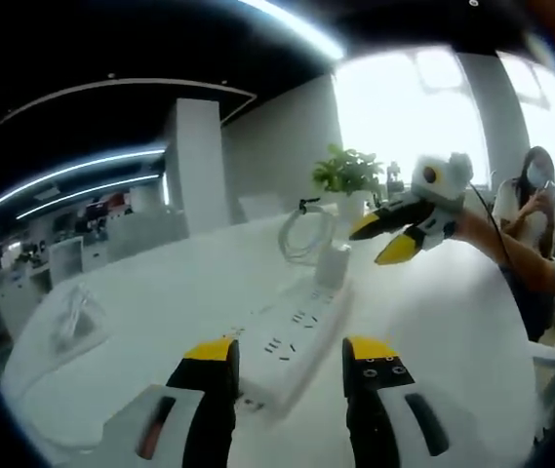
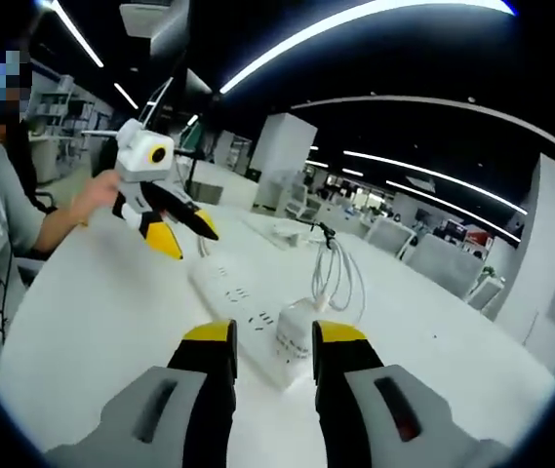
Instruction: Straighten the power strip on the desk, plug the charger into it
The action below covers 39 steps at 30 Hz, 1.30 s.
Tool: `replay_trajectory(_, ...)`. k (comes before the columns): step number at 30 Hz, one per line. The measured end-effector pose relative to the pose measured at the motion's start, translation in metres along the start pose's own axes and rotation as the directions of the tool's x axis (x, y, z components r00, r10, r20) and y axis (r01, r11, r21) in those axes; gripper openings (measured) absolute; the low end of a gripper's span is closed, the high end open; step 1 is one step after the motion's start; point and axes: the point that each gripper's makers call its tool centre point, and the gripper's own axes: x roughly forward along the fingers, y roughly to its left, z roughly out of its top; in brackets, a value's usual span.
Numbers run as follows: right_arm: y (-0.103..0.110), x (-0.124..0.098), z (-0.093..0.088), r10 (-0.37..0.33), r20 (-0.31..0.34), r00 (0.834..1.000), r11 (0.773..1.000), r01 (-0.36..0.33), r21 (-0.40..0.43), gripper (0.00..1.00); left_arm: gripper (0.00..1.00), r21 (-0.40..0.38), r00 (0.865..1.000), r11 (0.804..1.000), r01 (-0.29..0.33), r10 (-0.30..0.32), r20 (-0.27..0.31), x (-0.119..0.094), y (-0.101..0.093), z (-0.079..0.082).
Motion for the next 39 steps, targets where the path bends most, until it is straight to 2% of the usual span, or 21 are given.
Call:
replay_trajectory(8,-0.003,0.002,-0.024,-0.010,-0.063,0.998,0.999,0.012,0.032,0.30,0.44,0.001,0.998,1.000,-0.009,0.009,-0.060,0.000,0.002,-0.012)
replay_trajectory(17,-0.010,0.007,-0.046,-0.031,-0.084,0.996,0.994,0.040,0.101,0.29,0.44,-0.018,0.996,0.999,-0.026,0.024,-0.086,-0.001,0.005,-0.019)
replay_trajectory(23,-0.002,0.011,-0.055,-0.021,-0.113,0.993,0.993,0.033,0.111,0.29,0.44,-0.013,0.993,0.999,-0.033,0.031,-0.118,-0.002,0.005,-0.027)
replay_trajectory(26,0.002,0.014,-0.058,-0.017,-0.130,0.991,0.995,0.030,0.099,0.29,0.44,-0.016,0.992,0.999,-0.036,0.034,-0.124,-0.002,0.006,-0.028)
replay_trajectory(39,0.002,0.020,-0.058,-0.007,-0.120,0.993,0.992,0.022,0.124,0.28,0.44,-0.041,0.991,0.999,-0.017,0.012,-0.135,0.000,0.003,-0.033)
